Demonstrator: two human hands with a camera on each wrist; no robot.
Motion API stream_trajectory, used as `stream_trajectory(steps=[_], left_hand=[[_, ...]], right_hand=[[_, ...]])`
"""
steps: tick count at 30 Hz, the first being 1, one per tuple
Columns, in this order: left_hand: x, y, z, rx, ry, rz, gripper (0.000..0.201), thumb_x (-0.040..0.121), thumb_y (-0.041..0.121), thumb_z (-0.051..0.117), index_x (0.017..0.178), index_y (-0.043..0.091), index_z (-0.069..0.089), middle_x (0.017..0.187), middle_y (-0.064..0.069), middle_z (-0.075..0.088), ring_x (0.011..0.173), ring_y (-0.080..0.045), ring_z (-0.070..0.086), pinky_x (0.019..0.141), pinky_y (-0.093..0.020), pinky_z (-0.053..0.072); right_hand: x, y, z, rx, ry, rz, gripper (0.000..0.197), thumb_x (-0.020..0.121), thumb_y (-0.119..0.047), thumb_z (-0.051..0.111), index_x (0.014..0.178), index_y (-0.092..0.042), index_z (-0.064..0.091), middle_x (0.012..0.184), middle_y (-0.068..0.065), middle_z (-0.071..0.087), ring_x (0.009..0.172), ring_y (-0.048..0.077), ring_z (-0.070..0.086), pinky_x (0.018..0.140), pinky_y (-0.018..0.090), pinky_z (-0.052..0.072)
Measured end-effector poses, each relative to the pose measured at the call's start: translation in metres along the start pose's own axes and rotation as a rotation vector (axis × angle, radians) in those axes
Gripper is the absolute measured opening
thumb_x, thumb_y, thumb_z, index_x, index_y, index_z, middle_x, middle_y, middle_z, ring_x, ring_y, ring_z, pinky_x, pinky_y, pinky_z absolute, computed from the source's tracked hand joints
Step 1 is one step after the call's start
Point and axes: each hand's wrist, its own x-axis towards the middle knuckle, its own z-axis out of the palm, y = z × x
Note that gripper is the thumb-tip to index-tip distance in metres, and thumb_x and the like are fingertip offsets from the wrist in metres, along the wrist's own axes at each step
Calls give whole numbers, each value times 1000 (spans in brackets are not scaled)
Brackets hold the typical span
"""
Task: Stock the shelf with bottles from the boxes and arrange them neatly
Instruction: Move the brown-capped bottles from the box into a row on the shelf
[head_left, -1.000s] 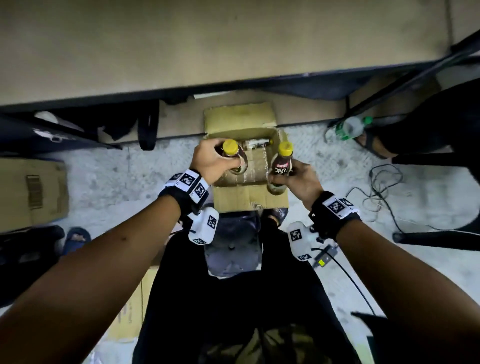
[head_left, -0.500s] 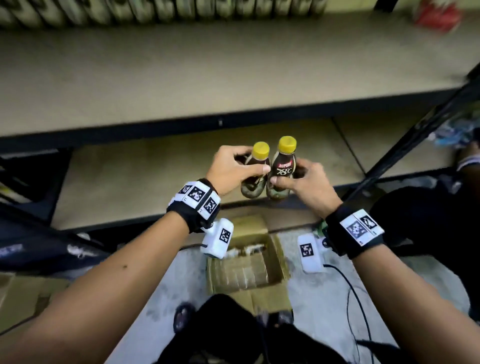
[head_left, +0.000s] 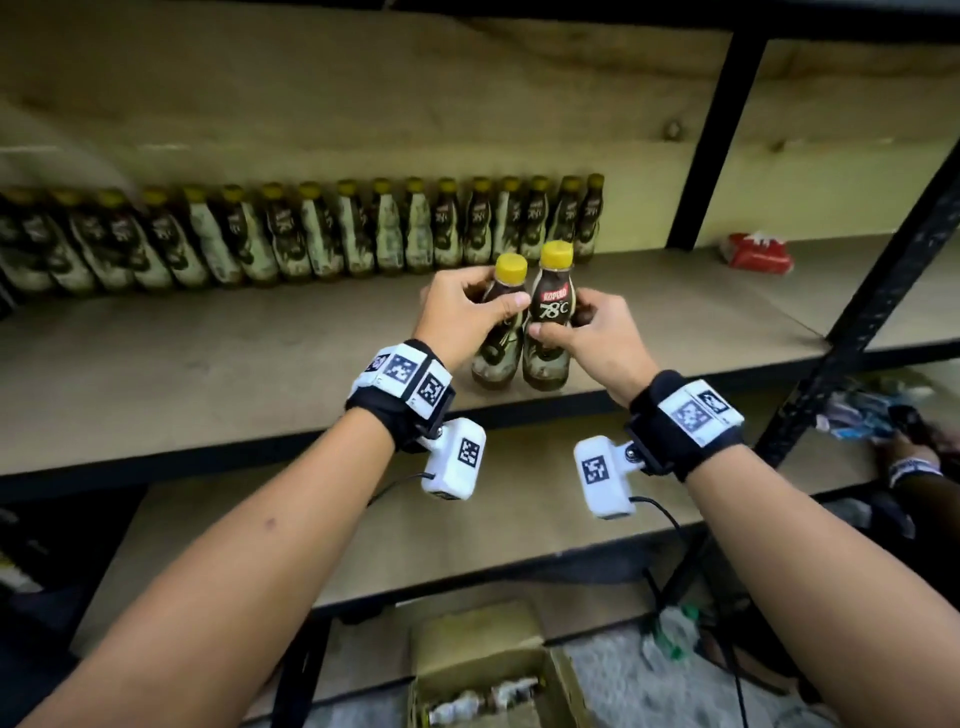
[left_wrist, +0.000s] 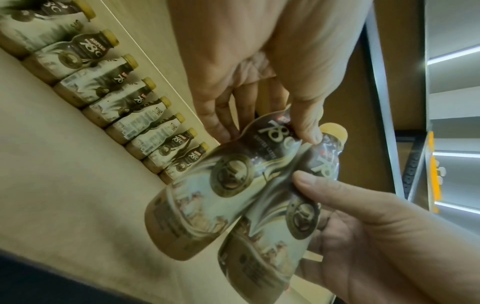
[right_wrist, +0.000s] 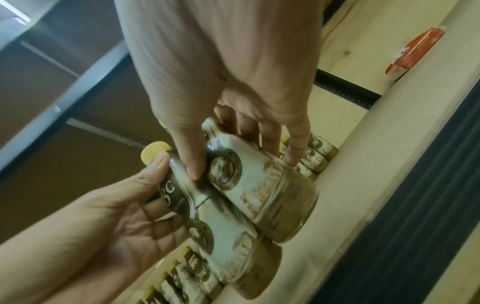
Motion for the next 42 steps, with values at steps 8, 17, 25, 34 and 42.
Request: stream_trajectory(steps=[8,17,25,34,42], left_hand=[[22,-20,-6,227,67,-134,35,65,46,82,94,28,73,87,11,72,90,-10,67,87,-31,54],[33,-20,-16,308,-140,-85,54,72,38,81,121,22,64,118,4,67,112,-16,57,98,-25,40],[49,-39,-11,122,-280,-23,47,67,40,81,110,25,67,106,4,71,101,-16,65,95,-40,50],[79,-38,39,68,-385,16,41,66,43,78,104,27,69,92,6,73,91,-15,67,86,-37,54],[134,-32,146,111,-329,-31,44,60,48,77,97,25,70,93,5,73,90,-17,67,85,-39,54]], right_hand=[[20,23,16,-42,-33,100,43,77,-4,79,116,-8,60,107,7,71,100,17,68,95,42,53],[20,11,10,-260,-39,8,58,66,-40,83,115,-22,59,107,-5,70,102,11,66,94,42,54],[20,0,9,-466,63,62,47,73,-28,85,111,-18,60,101,-2,70,95,15,65,88,33,53],[28,6,-25,-516,189,179,45,74,-29,83,112,-20,60,101,-1,70,96,17,66,89,33,53],[86,44,-122,-551,156,206,41,75,-28,83,110,-22,62,100,-3,71,92,13,65,74,23,46]])
